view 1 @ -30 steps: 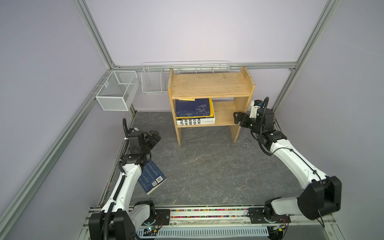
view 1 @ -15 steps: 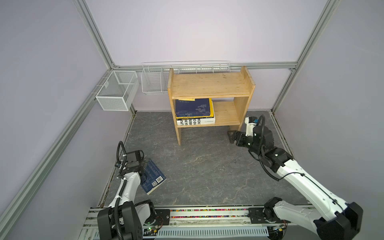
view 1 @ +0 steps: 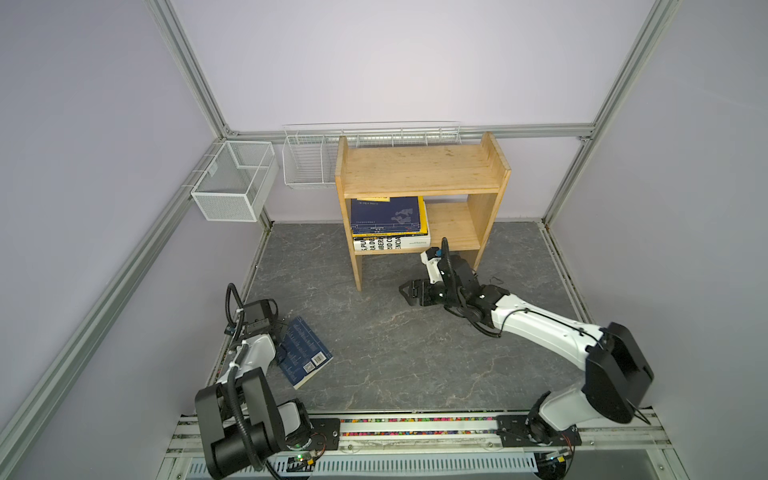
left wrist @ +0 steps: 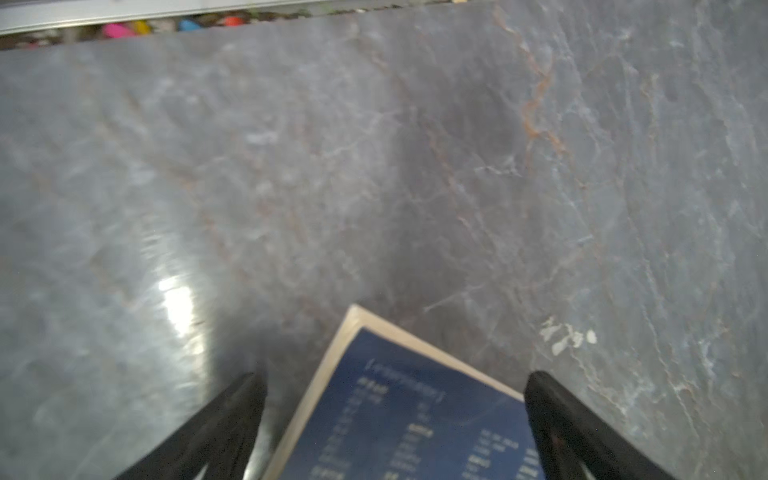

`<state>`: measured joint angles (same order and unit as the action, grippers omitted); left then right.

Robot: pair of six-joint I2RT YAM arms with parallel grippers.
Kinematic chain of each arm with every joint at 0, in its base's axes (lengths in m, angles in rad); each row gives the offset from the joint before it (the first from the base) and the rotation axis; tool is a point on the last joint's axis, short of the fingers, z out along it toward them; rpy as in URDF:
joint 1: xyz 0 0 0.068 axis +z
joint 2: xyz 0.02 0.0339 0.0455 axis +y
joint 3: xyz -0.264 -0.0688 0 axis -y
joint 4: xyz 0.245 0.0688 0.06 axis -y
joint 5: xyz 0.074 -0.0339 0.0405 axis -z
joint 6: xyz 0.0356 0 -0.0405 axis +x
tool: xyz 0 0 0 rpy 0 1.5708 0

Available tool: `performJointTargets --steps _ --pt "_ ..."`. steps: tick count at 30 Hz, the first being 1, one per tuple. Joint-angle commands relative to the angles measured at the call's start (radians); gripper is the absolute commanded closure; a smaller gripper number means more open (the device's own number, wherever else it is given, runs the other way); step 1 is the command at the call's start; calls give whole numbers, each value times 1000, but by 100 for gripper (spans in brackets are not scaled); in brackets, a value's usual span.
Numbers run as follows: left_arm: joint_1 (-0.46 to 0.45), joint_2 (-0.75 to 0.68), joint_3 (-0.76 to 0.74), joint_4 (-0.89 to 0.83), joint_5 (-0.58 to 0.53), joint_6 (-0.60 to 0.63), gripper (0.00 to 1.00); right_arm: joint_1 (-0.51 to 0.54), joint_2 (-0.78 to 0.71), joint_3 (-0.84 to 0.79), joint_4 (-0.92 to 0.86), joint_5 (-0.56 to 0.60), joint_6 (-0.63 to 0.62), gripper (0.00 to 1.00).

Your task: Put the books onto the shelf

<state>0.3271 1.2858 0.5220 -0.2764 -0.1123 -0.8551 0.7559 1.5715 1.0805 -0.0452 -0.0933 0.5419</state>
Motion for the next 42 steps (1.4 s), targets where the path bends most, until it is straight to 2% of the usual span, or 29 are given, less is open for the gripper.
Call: performJointTargets --steps 1,2,5,12,15,21,26,32,35,40,42 --pt "-5 127 -12 38 213 67 4 33 121 59 98 -99 -43 2" --pt "-12 155 -11 52 229 76 4 45 170 85 111 -128 -59 0" --pt "-30 195 1 48 238 99 4 76 305 183 100 -185 -60 7" --pt "-48 89 1 -28 277 164 4 108 503 348 18 -286 15 12" --pt "-130 32 8 -95 258 167 4 109 536 355 -3 -318 39 12" --pt "-226 -107 -101 -89 332 14 4 109 571 348 -57 -332 65 12" --pt "-407 -228 -177 -23 311 -149 3 108 593 342 -114 -355 63 12" --pt "-609 -185 -185 54 235 -294 3 107 589 321 -266 -378 25 15" --pt "-663 -142 -197 111 219 -345 3 103 565 260 -319 -349 21 16" --pt "-733 -96 -196 152 188 -407 3 103 559 223 -303 -393 48 18" --pt "-738 -101 -187 126 170 -400 3 102 547 221 -317 -342 53 19"
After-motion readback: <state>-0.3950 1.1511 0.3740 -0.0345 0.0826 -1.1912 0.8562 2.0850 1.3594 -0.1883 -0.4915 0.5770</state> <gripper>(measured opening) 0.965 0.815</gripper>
